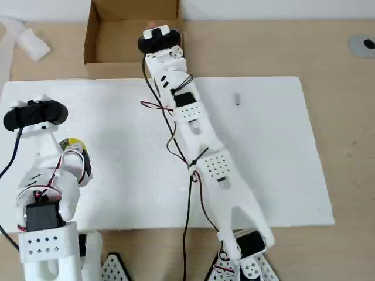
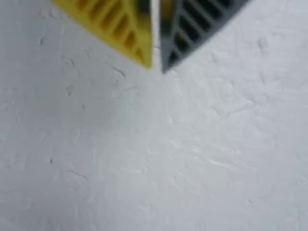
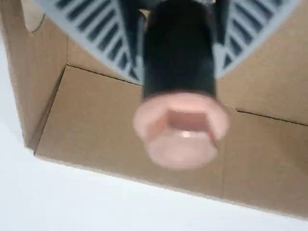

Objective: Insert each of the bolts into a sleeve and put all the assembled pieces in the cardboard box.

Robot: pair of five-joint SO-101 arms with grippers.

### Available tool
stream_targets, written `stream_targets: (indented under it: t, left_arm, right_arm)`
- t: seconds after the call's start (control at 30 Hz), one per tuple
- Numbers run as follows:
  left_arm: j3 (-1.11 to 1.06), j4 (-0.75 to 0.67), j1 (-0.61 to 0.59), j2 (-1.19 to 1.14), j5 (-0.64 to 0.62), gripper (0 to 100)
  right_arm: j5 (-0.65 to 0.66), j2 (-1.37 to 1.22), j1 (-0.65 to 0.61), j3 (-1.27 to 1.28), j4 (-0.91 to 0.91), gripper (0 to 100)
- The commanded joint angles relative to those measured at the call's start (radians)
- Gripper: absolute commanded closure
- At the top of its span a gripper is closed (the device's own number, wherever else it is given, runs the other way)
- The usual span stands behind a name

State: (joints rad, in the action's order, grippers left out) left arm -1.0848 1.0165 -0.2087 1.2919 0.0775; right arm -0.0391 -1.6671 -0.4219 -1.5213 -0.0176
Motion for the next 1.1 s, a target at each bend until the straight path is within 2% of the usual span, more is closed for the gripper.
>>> stream_targets:
  t: [0.0, 0.17, 0.6, 0.77, 0.93, 1.07]
  left_arm:
    - [0.058, 0.003, -0.015, 0.005, 0.008, 100]
    - [0.057, 0.005, -0.015, 0.005, 0.008, 100]
    - [0.057, 0.003, -0.017, 0.005, 0.069, 100]
    - [0.057, 0.003, -0.017, 0.005, 0.100, 100]
    - [0.057, 0.003, -0.017, 0.005, 0.106, 100]
    - [0.058, 0.003, -0.017, 0.005, 0.104, 100]
  right_arm:
    - [0.008, -0.004, 0.016, -0.090, -0.034, 93.9]
    - [0.006, -0.012, 0.012, -0.111, -0.101, 85.7]
    - [0.005, -0.007, 0.012, -0.128, -0.130, 81.6]
    - [-0.011, 0.051, 0.010, -0.148, -0.318, 81.7]
    - [-0.064, 0.231, 0.028, -0.145, -0.617, 81.8]
    - [-0.066, 0.357, 0.038, -0.145, -0.726, 81.8]
